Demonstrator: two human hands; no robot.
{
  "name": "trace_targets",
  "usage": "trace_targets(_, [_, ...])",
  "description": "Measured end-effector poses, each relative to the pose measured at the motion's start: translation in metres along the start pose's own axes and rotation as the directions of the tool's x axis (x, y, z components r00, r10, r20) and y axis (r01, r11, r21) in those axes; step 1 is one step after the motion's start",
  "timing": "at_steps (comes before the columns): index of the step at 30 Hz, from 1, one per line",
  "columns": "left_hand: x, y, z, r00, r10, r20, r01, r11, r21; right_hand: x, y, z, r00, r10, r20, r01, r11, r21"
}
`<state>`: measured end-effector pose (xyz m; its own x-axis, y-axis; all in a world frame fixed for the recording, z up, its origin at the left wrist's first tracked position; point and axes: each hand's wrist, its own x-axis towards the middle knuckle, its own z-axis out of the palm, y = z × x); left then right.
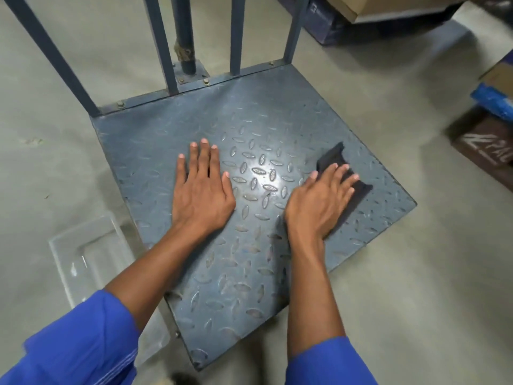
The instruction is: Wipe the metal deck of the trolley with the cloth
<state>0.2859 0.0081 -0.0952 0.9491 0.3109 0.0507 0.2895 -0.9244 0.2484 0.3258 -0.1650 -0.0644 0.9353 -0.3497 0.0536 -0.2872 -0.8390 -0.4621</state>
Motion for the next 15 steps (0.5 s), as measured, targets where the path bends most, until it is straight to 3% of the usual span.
trace_targets(3, [-0.011,0.007,0.004,0.999,0.044,-0.014,-0.044,0.999,0.001,0.004,-0.041,0.017,0.939,-0.301,0.167,0.28,0.95,0.136])
trace_targets(5, [-0.019,0.007,0.006,0.998,0.055,-0.021,-0.055,0.998,0.006,0.005,-0.038,0.029,0.887,-0.38,0.261,0.37,0.925,0.088])
trace_targets(7, [-0.023,0.008,0.006,0.998,0.064,-0.018,-0.064,0.998,0.009,-0.002,-0.008,0.023,0.94,-0.28,0.196,0.295,0.954,-0.051])
trace_targets(9, [-0.025,0.008,0.006,0.997,0.07,-0.01,-0.07,0.997,0.013,-0.019,0.035,-0.001,0.995,-0.064,0.075,0.073,0.989,-0.129])
trace_targets(11, [-0.025,0.007,0.006,0.997,0.071,-0.004,-0.071,0.997,0.011,-0.037,0.065,-0.024,0.99,0.14,0.021,-0.137,0.984,-0.111])
trace_targets(13, [-0.025,0.008,0.007,0.998,0.068,0.001,-0.068,0.998,0.014,-0.042,0.065,-0.029,0.985,0.173,0.001,-0.172,0.982,-0.071])
trace_targets(15, [-0.025,0.008,0.008,0.998,0.066,-0.003,-0.066,0.997,0.026,-0.04,0.038,-0.021,0.999,0.038,0.024,-0.038,0.999,-0.017])
